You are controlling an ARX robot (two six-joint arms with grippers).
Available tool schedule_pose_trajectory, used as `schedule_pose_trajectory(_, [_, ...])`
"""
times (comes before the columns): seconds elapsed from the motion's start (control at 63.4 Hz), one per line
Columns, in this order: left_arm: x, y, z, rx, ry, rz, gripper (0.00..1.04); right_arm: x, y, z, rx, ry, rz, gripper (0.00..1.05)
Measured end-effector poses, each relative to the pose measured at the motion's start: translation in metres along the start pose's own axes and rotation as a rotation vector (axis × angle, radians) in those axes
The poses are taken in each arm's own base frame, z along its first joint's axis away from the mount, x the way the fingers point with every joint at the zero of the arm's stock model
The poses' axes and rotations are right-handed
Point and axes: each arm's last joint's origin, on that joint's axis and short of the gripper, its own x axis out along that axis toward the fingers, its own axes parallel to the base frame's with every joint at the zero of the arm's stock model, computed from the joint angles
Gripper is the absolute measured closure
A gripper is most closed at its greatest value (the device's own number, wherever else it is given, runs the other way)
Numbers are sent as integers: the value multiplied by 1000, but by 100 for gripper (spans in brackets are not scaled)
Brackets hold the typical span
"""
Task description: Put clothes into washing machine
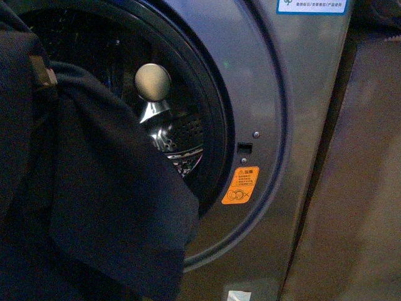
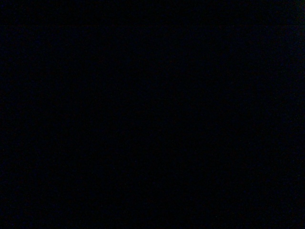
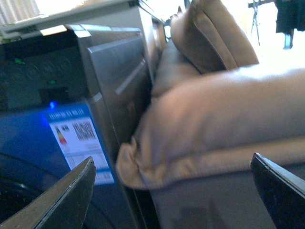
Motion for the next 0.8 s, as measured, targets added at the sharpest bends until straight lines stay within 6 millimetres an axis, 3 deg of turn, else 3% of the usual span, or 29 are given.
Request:
schedule_pose_trajectory(0.079, [7, 3, -8, 2, 14, 15, 96, -15, -6, -28, -5, 49, -45, 13])
schedule_pose_trajectory(0.221, [29, 10, -24, 17, 38, 49, 96, -38, -10, -83, -127, 74, -23, 34])
schedule_pose_trajectory(0.331, [49, 11, -33, 36, 55, 68, 96, -48, -17, -109, -179, 111, -10, 50])
schedule_pose_trajectory(0.725, [127, -3, -50, 123, 122, 119, 96, -56, -39, -143, -203, 106, 17, 103])
schedule_pose_trajectory(0.804, [142, -7, -49, 129, 133, 123, 96, -56, -44, -147, -204, 102, -15, 102])
